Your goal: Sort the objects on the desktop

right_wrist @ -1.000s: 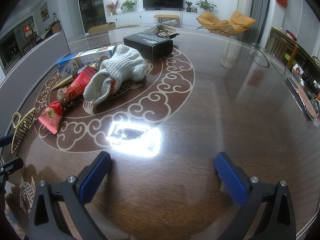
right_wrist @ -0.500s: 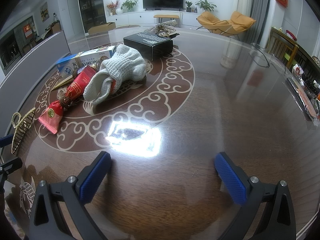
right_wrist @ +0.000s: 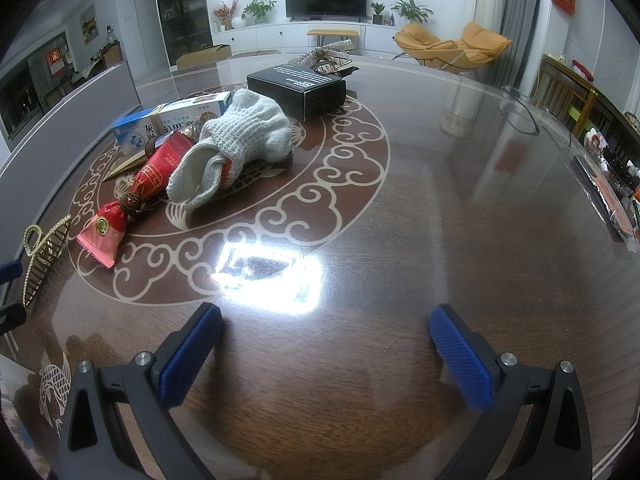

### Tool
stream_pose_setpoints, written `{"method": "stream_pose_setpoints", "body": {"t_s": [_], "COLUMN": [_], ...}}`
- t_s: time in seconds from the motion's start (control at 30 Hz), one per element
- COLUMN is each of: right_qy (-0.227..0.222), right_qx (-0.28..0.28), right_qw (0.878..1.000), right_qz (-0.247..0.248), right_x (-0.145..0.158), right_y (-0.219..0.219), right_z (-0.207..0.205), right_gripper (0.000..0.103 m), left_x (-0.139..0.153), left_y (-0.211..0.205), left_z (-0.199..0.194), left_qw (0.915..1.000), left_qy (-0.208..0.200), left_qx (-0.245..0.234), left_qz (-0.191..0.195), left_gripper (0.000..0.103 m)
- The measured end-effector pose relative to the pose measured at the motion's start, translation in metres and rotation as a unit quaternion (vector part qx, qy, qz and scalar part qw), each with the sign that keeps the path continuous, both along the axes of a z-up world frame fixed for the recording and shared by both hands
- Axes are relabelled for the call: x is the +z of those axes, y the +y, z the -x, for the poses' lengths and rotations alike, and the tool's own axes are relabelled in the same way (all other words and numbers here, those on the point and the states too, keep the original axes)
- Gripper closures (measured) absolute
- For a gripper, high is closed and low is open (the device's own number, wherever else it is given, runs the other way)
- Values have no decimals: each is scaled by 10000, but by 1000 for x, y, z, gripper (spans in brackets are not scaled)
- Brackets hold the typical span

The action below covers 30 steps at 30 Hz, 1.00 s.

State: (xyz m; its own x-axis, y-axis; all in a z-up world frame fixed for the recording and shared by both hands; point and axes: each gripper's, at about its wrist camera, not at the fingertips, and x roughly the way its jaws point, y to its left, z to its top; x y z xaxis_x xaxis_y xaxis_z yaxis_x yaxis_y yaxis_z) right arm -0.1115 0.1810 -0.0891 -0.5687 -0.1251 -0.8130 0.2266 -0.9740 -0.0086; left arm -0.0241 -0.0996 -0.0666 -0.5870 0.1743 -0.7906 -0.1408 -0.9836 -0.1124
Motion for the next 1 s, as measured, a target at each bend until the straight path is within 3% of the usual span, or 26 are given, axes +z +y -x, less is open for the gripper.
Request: {"method": "stream_pose_setpoints", "body": {"t_s": [0.17,0.5,0.6,0.67,0.73,0.87,1.0], "right_qy": [1,0,1,1,1,1,1], "right_qx": [0,-1,-2,-1,-1,-2,-2], "right_qw": [10000,10000,10000,10000,10000,10000,10000], "right_qz": [0,-1,-2,-2,-2,-2,-1], "right_x": [0,0,0,0,0,0,0], "right_y": [0,0,0,0,0,0,0], "right_z": [0,0,0,0,0,0,0], "right_gripper": [0,0,0,0,0,0,0], "left_x": [-1,-15,-17,-17,-15,-14,-13], "left_y": [10,3,3,6,6,5,2], "left_z": [18,55,55,52,49,45,41], "left_qw": [9994,9990,9989,9983,9983,9983,9988], "left_qy": [51,-250,-222,-142,-102,-88,-89], "left_qx": [-23,151,103,55,34,95,231], "left_qz": [352,349,392,570,579,568,421], "left_gripper": [9,9,23,41,52,59,59]}}
